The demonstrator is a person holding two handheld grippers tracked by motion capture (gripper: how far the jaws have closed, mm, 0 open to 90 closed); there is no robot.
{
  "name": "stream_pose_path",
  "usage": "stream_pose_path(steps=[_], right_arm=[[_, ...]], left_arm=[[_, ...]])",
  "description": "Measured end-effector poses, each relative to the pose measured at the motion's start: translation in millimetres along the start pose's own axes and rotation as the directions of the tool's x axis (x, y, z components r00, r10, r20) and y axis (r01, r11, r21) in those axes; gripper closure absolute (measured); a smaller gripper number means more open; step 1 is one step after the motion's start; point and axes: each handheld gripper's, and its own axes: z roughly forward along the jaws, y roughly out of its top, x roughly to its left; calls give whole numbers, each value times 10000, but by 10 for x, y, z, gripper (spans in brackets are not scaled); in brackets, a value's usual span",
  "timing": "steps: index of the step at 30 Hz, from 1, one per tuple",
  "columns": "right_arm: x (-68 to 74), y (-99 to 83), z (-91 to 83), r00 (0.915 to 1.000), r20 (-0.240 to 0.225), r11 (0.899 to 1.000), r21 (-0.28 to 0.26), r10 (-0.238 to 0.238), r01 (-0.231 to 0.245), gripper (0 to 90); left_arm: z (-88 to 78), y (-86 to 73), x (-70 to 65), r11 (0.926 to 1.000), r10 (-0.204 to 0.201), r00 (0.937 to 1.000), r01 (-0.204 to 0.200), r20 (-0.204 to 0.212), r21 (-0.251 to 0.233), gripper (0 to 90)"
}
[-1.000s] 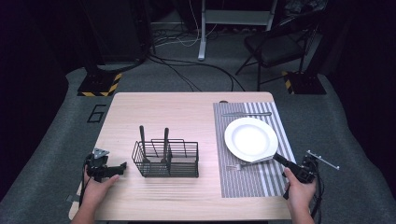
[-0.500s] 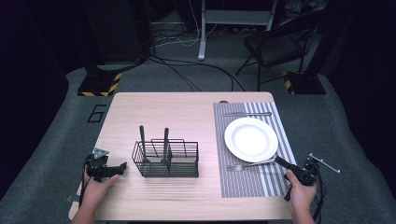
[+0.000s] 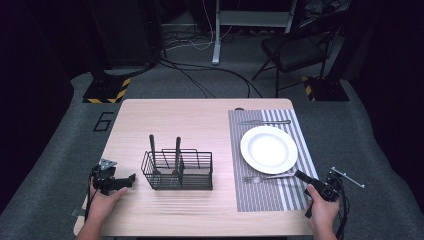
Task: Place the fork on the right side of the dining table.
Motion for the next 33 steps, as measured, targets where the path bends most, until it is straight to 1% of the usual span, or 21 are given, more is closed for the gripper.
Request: stream_pose_path(steps=[3, 4, 5, 6, 7, 8, 9, 10, 14, 23, 25, 28, 29, 33], right_arm=[[-20, -10, -3, 10000, 56, 10000, 7, -34, 34, 801], [-8, -14, -8, 9997, 79, 9996, 102, 247, -248, 799], [-29, -13, 0, 9999, 115, 10000, 49, 59, -60, 796], [-44, -15, 5, 9999, 146, 10000, 45, -22, 21, 793], [-46, -18, 10, 9997, 232, 9999, 100, 101, -103, 792], [-58, -18, 13, 9996, 240, 9999, 128, 112, -115, 791], [-53, -17, 13, 9991, 245, 9992, 221, 342, -348, 791], [-78, -16, 21, 9996, 216, 9998, 144, 155, -158, 791], [-98, -15, 24, 9993, 202, 9993, 190, 309, -313, 791], [-87, -18, 6, 9993, 246, 9994, 199, 276, -281, 791], [-96, -21, 6, 9993, 293, 9995, 203, 229, -234, 790], [-95, -24, 2, 9990, 347, 9993, 225, 280, -288, 787], [-79, -26, -3, 9981, 374, 9983, 294, 492, -503, 784], [-98, -30, 1, 9977, 614, 9991, 285, 295, -313, 776]], left_arm=[[0, 0, 0, 10000, -1, 10000, 1, 2, -1, 3], [0, 0, 0, 10000, 0, 10000, 0, 0, -2, 3], [0, 0, 0, 10000, 0, 10000, 0, -2, -1, 3], [0, 0, 0, 10000, 1, 10000, -1, 0, -2, 3], [0, 0, 0, 10000, -4, 10000, 4, 2, -2, 3], [0, 0, 0, 10000, 2, 10000, -2, 0, 0, 3], [0, 0, 0, 10000, 3, 10000, -3, 0, 2, 3], [0, 0, 0, 10000, 0, 10000, 0, -1, 0, 3], [0, 0, 0, 10000, 0, 10000, 0, -1, 1, 3], [1, 0, 0, 10000, -8, 10000, 8, 13, -1, 3], [1, 0, 0, 10000, -9, 10000, 9, 12, -4, 3], [0, 0, 0, 10000, 0, 10000, 0, -1, -1, 3], [0, 0, 0, 10000, 2, 10000, -2, -2, 0, 3], [0, 0, 0, 10000, 2, 10000, -2, -2, 0, 3]])
